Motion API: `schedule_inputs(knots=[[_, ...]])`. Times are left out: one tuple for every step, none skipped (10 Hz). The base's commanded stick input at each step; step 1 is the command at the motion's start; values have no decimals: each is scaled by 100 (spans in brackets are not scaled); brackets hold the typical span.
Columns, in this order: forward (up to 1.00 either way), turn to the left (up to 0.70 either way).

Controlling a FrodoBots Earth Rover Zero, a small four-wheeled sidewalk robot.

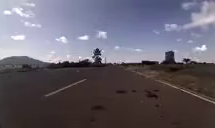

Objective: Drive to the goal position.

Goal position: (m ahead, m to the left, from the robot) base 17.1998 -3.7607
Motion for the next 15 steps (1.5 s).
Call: schedule_inputs(knots=[[85,1],[85,1],[85,-6],[85,-32],[85,-33],[85,-23],[85,-6],[85,1],[85,1],[85,1],[85,1],[85,1],[85,1],[85,1],[85,1]])
